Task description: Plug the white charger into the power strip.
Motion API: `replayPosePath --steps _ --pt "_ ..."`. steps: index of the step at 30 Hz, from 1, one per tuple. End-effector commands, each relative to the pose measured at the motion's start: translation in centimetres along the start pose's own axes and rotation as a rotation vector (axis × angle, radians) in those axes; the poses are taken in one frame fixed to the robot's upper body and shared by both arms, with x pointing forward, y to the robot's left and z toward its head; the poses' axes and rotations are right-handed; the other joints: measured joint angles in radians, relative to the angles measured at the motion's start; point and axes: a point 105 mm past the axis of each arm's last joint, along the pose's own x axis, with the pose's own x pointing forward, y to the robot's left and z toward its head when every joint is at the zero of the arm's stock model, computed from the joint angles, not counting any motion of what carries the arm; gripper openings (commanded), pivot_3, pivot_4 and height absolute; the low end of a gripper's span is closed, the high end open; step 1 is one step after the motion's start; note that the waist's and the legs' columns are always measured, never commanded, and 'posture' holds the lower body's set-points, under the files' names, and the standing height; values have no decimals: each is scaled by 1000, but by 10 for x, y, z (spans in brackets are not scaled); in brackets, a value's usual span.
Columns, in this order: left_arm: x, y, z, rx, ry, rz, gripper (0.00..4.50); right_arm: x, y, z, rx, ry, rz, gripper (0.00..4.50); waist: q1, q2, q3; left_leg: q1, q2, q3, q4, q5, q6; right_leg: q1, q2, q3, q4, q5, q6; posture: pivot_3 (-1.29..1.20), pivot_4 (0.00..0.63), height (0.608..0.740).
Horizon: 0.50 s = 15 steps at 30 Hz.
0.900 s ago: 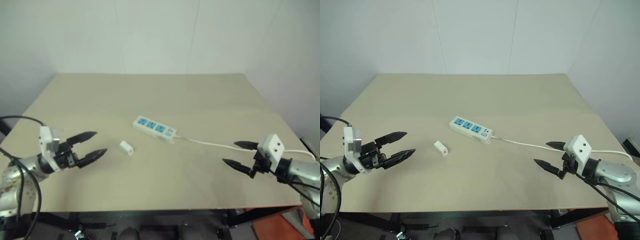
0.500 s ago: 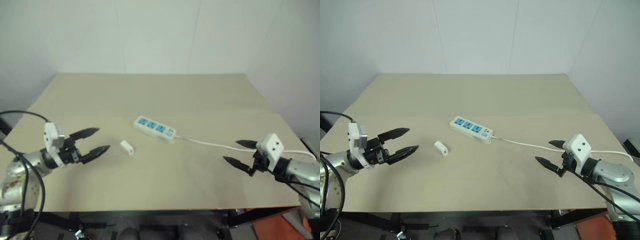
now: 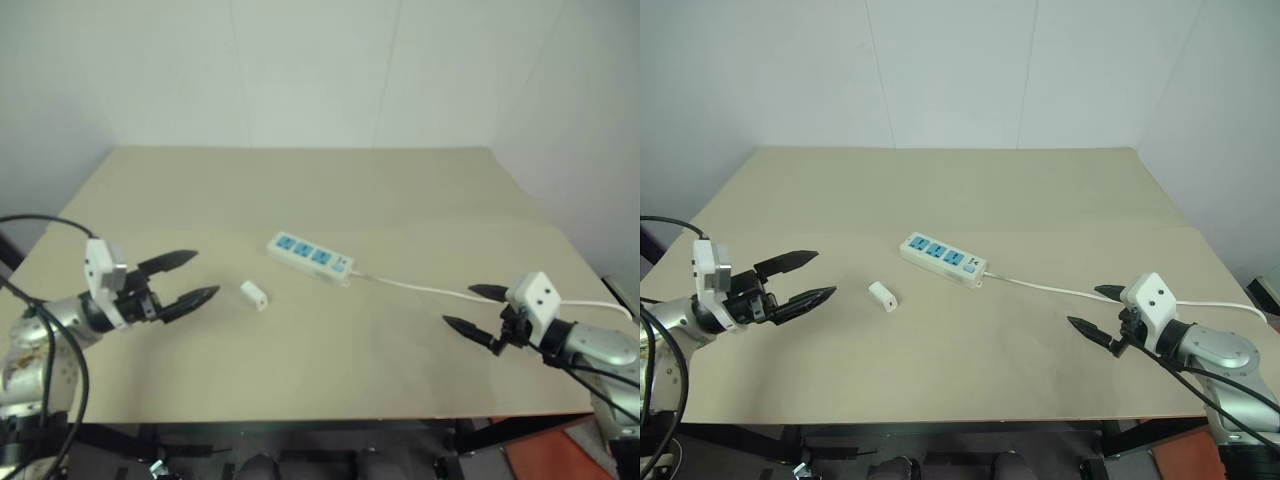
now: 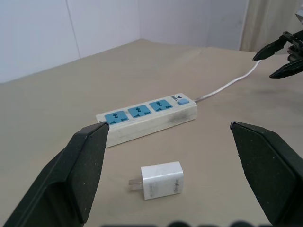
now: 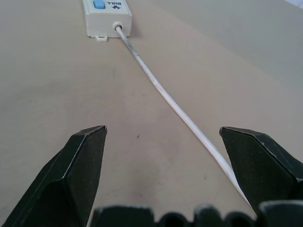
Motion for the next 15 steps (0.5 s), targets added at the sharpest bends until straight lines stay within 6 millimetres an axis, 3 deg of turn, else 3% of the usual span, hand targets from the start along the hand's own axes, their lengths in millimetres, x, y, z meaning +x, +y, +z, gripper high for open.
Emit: replayPosePath --steps 1,5,15 --pt "-3 5 11 48 -17 5 4482 -3 -4 9 -30 -37 -22 4500 -1 0 0 0 0 0 0 0 0 0 0 0 0 0 0 0 150 740" --pt "1 -1 8 35 -19 -25 4482 12 4 15 -4 -86 29 4500 -3 0 0 0 0 0 0 0 0 0 0 0 0 0 0 0 150 740" --pt "7 -15 10 32 -4 -79 4482 94 18 38 10 -237 255 4500 -5 0 0 -1 1 0 -1 0 0 -1 1 0 0 1 -1 0 150 740"
